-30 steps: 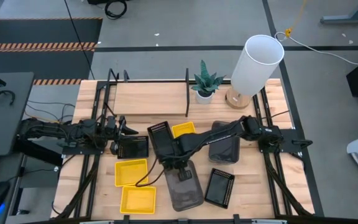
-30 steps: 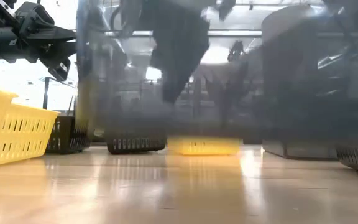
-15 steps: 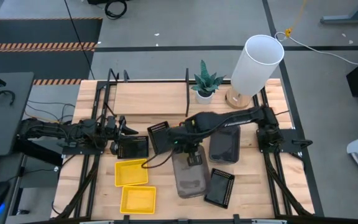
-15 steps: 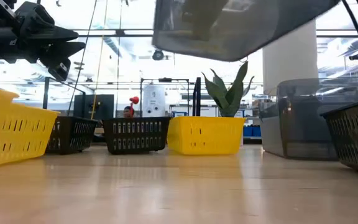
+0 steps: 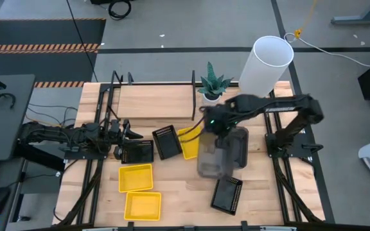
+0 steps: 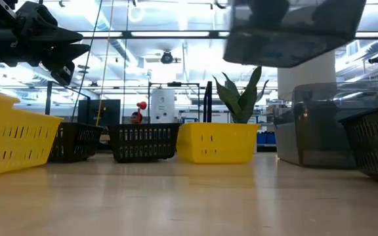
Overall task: Stack baskets on shelf by color
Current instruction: Stack the black transparent bin into the stacked black transparent bins
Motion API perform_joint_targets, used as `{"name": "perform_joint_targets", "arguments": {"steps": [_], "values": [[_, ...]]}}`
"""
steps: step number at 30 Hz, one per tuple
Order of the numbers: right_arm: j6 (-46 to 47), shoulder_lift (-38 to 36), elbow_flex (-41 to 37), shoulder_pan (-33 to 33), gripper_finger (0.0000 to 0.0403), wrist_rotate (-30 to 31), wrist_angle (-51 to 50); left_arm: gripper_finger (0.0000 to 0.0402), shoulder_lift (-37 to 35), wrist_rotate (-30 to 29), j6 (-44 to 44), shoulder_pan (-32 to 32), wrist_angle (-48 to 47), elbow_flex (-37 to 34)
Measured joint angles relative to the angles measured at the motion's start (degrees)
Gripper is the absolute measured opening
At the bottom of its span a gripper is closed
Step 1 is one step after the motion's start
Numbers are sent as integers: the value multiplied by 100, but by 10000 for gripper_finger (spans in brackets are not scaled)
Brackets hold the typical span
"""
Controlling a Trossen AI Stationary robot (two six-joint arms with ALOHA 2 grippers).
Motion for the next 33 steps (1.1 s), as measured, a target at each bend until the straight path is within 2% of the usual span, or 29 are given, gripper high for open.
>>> {"name": "perform_joint_targets", "arguments": {"steps": [4,7,11,15,26,33], "values": [[-14,-524,-363,-428,8,31,-157,117,-2,-2,0,-1,-2,0],[-372,-779,-477,-710,8,214,-327,117,0,-2,0,0,-2,1],[-659,-893,-613,-979,8,608,-596,117,-1,-1,0,0,-2,0],[-769,-922,-946,-1069,8,713,-602,117,0,-2,0,-2,-1,0],[-482,-948,-1858,-1041,9,605,-583,117,0,-2,0,-2,-2,0],[-429,-948,-2331,-1041,35,255,-130,117,0,-2,0,-1,-2,0]]}}
